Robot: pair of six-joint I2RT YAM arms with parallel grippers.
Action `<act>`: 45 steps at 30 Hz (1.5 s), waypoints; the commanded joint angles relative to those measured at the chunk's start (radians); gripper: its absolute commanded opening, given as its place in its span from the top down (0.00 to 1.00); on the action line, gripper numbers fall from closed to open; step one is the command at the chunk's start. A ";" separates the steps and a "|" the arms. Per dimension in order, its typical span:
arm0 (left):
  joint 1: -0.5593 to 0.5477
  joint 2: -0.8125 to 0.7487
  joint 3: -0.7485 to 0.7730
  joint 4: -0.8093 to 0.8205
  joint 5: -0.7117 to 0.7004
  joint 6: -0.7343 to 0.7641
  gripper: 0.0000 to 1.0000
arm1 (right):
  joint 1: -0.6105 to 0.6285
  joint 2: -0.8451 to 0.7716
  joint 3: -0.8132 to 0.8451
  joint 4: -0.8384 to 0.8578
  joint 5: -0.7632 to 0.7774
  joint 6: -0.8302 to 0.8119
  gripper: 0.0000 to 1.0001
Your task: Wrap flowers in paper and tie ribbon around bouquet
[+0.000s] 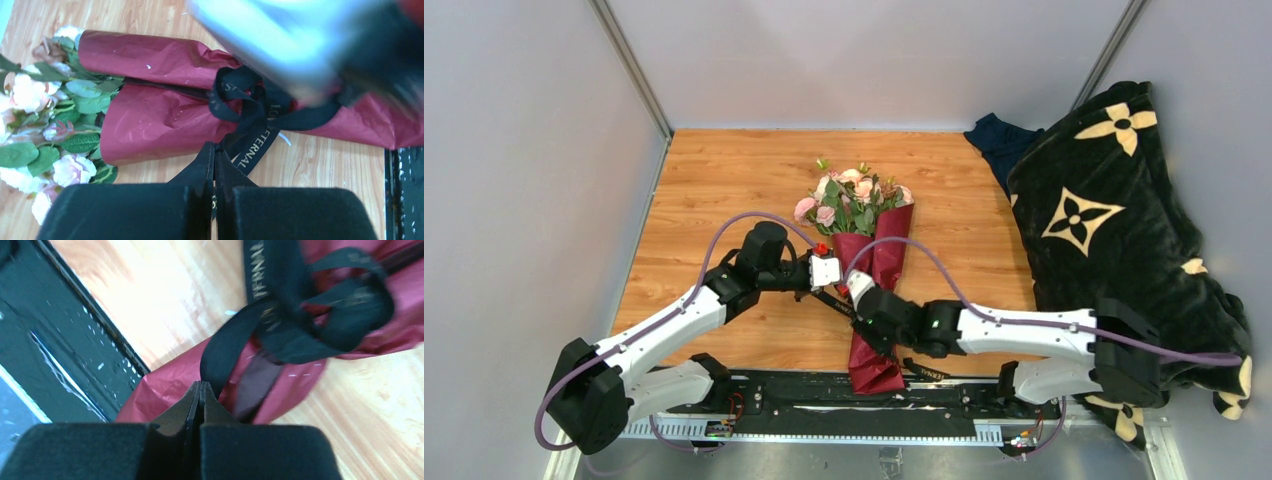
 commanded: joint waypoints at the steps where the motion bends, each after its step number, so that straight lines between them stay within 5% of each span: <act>1: -0.007 -0.011 -0.009 -0.086 0.093 0.202 1.00 | -0.176 -0.144 -0.021 0.056 -0.275 0.040 1.00; 5: -0.013 0.013 -0.010 -0.098 0.130 0.285 1.00 | -0.318 -0.239 -0.149 0.170 -0.405 0.104 1.00; 16: -0.094 0.012 -0.009 -0.287 0.172 0.548 1.00 | -0.516 -0.236 -0.161 0.159 -0.598 0.158 1.00; 28: -0.094 0.054 -0.068 -0.360 0.071 0.803 1.00 | -0.547 -0.190 -0.121 0.111 -0.600 0.113 1.00; 30: -0.094 0.050 -0.055 -0.406 0.078 0.838 0.87 | -0.546 -0.186 -0.118 0.108 -0.602 0.100 1.00; 33: -0.094 0.026 -0.018 -0.496 0.068 0.865 0.52 | -0.546 -0.179 -0.119 0.100 -0.618 0.074 1.00; 37: -0.094 0.004 0.084 -0.682 0.043 0.882 0.38 | -0.546 -0.180 -0.114 0.094 -0.655 0.042 1.00; 41: -0.093 0.020 0.165 -0.639 0.001 0.638 0.43 | -0.547 -0.183 -0.112 0.088 -0.660 0.027 1.00; 45: -0.091 0.137 0.196 -0.092 -0.133 -0.101 0.76 | -0.546 -0.183 -0.116 0.102 -0.657 0.018 1.00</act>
